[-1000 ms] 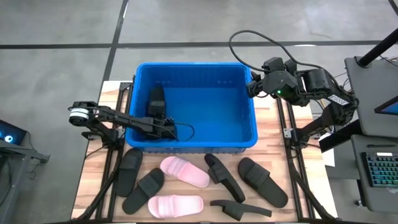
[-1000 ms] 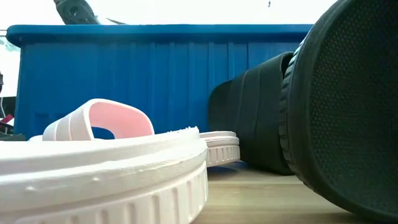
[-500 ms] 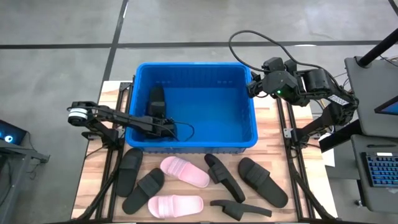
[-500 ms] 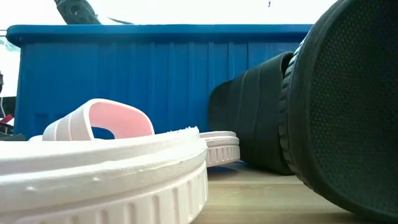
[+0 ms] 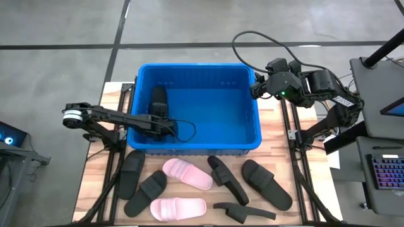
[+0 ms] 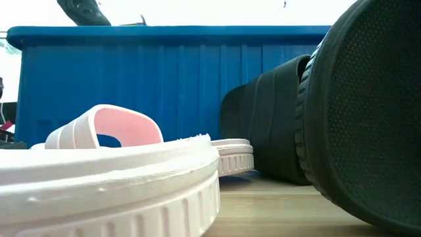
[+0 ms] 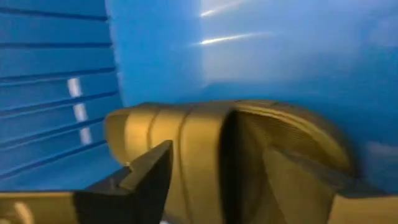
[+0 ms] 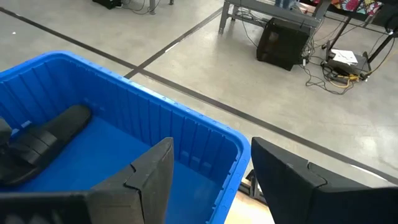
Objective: Pick and place slides into bin
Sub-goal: Stack the black slide on top of the black slide into the blue container
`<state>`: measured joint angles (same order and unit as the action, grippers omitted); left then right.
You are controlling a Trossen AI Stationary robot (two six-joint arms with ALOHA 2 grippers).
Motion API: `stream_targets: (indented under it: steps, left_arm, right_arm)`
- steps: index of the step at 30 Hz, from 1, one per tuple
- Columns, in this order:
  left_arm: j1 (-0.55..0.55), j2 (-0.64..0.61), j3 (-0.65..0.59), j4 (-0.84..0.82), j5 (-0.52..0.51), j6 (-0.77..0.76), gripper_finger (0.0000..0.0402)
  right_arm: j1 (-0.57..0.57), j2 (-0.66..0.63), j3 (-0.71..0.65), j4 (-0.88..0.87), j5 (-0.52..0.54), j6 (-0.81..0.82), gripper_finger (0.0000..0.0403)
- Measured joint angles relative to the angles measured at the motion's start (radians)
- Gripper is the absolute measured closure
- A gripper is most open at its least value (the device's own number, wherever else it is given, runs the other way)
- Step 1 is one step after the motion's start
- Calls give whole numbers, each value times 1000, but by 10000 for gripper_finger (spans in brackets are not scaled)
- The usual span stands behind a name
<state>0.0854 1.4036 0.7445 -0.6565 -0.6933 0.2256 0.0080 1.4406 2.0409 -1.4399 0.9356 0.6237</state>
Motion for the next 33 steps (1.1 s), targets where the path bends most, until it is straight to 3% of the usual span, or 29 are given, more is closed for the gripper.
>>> stream_targets:
  steps: [3,11,21,33]
  left_arm:
    - [10,-34,1,-17,61,-3,133]
    - [13,-109,14,-81,90,-9,93]
    - [13,-206,27,-107,151,-8,90]
    - [13,-263,184,-201,129,-11,91]
  right_arm:
    - [0,0,0,0,0,0,197]
    - [0,0,0,0,0,0,197]
    - [0,0,0,1,0,0,197]
    - [0,0,0,0,-19,-4,197]
